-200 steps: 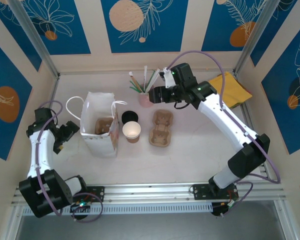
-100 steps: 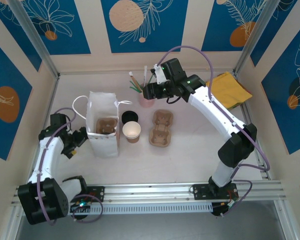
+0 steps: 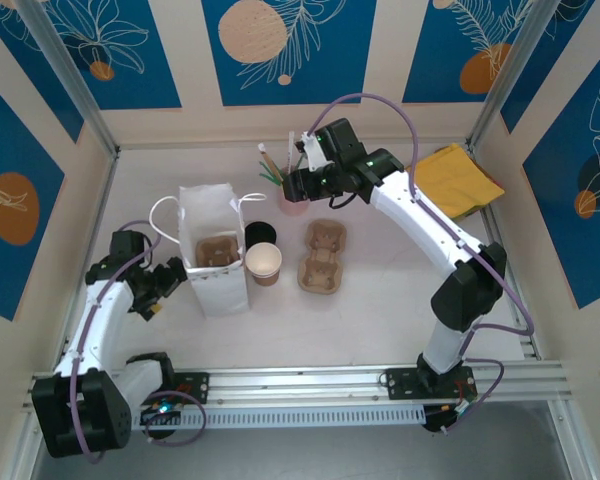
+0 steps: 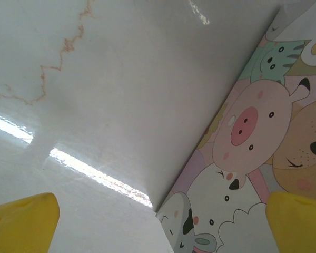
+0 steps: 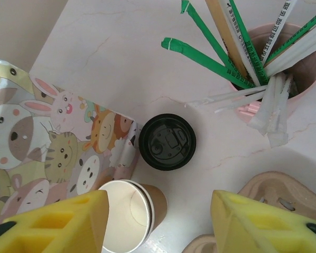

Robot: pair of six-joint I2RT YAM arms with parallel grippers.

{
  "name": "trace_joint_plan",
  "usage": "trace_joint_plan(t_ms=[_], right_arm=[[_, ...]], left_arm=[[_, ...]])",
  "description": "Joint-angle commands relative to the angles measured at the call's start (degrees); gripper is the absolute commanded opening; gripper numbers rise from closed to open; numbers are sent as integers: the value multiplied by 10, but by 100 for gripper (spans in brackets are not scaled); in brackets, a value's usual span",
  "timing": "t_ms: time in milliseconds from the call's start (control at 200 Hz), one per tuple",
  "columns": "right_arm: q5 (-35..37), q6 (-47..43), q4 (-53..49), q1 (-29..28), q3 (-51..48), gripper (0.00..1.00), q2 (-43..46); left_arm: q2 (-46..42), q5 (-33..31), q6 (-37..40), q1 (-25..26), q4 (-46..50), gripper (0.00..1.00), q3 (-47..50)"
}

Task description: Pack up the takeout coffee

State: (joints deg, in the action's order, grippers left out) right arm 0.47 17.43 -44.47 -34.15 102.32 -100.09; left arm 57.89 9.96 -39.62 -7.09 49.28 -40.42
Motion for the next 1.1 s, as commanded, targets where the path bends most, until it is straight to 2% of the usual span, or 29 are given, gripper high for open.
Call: trace_joint_plan(t_ms=[0, 225, 520, 820, 1095], right_arm=[[9, -13, -11, -5, 28, 51, -15], [29, -21, -22, -12, 61, 47, -55], [85, -43, -52, -24, 128, 42, -122], [137, -66, -77, -37, 201, 39, -193], [174, -74, -89, -40, 251, 39, -240]], left_arm=[[-10, -41, 1, 4, 39, 100, -32], [-2, -138, 27, 4, 104, 100, -139], [13, -195, 58, 3, 140, 100, -280], [16, -178, 59, 3, 154, 100, -384], [14, -155, 54, 3, 160, 100, -410]])
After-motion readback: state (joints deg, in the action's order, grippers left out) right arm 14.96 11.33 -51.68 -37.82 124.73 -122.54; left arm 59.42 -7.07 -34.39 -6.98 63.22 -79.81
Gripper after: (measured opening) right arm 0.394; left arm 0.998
